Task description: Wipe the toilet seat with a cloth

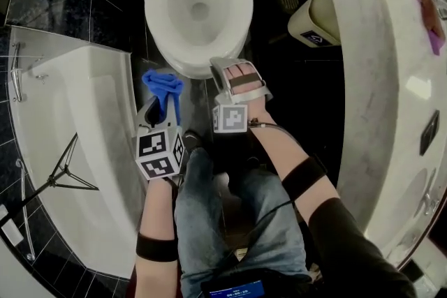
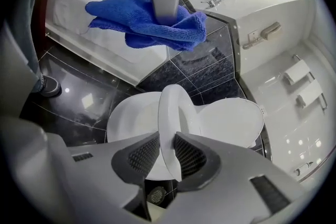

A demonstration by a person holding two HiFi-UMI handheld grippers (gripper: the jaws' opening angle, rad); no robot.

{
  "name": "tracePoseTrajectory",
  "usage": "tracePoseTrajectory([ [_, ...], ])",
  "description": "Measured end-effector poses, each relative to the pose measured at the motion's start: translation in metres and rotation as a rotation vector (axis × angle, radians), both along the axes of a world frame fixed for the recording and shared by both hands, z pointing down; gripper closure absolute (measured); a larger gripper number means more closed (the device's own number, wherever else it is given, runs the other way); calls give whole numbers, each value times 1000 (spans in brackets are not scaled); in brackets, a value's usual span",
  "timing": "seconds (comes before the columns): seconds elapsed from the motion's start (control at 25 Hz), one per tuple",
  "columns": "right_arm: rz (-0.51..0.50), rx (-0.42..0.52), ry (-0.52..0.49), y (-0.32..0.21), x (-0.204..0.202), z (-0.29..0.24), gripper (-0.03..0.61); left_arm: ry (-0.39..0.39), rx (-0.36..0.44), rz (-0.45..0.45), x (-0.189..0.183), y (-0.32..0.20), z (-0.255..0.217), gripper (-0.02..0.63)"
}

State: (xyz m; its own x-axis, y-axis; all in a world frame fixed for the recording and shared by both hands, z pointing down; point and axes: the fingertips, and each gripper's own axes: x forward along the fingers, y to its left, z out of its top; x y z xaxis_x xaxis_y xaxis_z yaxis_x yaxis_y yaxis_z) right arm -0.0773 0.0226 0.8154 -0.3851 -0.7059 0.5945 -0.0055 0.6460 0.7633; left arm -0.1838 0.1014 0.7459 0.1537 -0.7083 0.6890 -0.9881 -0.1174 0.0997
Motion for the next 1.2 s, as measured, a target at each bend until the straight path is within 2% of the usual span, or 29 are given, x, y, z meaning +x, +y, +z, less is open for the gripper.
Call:
tracePoseTrajectory([
  [0.24, 4, -39, 20, 12, 3, 47, 473, -3, -10, -3, -4, 7, 27, 548],
  [0.28, 14, -43, 21, 13, 5, 52, 561, -1, -15, 0, -4, 7, 29, 548],
  [0.48, 63, -65, 3, 6, 12, 54, 561, -8, -23, 2, -9, 6, 38, 548],
  [0.68, 112, -90, -28, 2, 24, 35, 560, -2, -27, 19, 0, 1, 23, 548],
  [0.92, 166, -149, -75, 6, 34, -18, 558, -6, -24, 33, 2, -8, -25, 548],
  [1.2, 287, -225, -229, 11, 55, -151, 558, -17, 7, 40, 4, -8, -143, 548],
])
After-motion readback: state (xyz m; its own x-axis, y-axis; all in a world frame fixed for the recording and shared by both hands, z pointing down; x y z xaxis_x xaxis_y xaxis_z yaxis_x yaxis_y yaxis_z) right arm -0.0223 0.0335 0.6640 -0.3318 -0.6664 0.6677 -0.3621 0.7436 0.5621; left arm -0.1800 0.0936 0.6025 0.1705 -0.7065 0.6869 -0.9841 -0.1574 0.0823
